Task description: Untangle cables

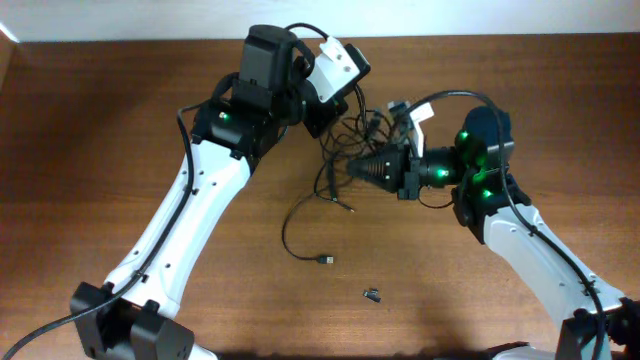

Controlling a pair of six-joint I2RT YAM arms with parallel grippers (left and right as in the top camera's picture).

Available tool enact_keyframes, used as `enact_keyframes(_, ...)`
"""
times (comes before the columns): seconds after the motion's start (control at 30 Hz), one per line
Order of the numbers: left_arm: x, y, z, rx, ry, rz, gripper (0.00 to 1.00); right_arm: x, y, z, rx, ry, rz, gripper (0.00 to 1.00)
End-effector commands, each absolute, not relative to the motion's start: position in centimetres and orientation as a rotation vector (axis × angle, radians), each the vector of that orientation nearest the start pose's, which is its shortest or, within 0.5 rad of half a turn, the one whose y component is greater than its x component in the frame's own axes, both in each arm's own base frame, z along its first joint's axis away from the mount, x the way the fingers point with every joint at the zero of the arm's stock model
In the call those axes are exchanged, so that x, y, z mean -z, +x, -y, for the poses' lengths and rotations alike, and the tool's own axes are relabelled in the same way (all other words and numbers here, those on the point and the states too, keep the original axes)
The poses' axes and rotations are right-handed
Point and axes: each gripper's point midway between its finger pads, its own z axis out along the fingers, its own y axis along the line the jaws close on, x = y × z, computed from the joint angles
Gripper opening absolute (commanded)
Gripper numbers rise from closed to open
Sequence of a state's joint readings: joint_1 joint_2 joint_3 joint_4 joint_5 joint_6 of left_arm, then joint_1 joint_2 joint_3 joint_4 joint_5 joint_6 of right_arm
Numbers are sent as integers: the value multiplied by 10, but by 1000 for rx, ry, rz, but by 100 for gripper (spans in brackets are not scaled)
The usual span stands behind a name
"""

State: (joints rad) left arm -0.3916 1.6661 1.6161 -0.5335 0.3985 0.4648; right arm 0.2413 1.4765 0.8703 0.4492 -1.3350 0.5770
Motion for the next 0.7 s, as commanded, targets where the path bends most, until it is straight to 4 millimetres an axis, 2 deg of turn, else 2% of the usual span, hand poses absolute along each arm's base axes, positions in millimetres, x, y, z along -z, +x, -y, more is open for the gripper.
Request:
enact_keyframes(0.0, -309, 452, 214, 204, 805, -1936, 0, -268, 269, -253, -1779, -924, -1722, 4)
enact_keyframes(0.07, -311, 466, 188, 111, 578, -2003, 0, -269, 260, -257, -1816, -967, -1711, 4)
enact_keyframes(0.13, -313, 472, 173, 87, 435, -2032, 0, -269, 257, -259, -1826, -982, -1707, 4)
enact_keyframes(0.23, -313, 473, 171, 96, 414, -2036, 0, -268, 262, -260, -1801, -948, -1722, 4)
enact_keyframes(0.27, -313, 473, 171, 96, 415, -2036, 0, -261, 276, -260, -1775, -827, -1806, 8)
enact_keyframes(0.33, -312, 473, 171, 96, 416, -2037, 0, -233, 308, -253, -1688, -470, -2045, 40)
enact_keyframes(0.4, -313, 473, 171, 97, 416, -2037, 0, -203, 323, -243, -1582, -222, -2214, 66)
enact_keyframes(0.5, -312, 472, 171, 93, 424, -2040, 0, -186, 329, -235, -1504, -111, -2293, 77)
enact_keyframes(0.67, -310, 467, 184, 120, 576, -2013, 0, -195, 346, -218, -1489, -71, -2229, 92)
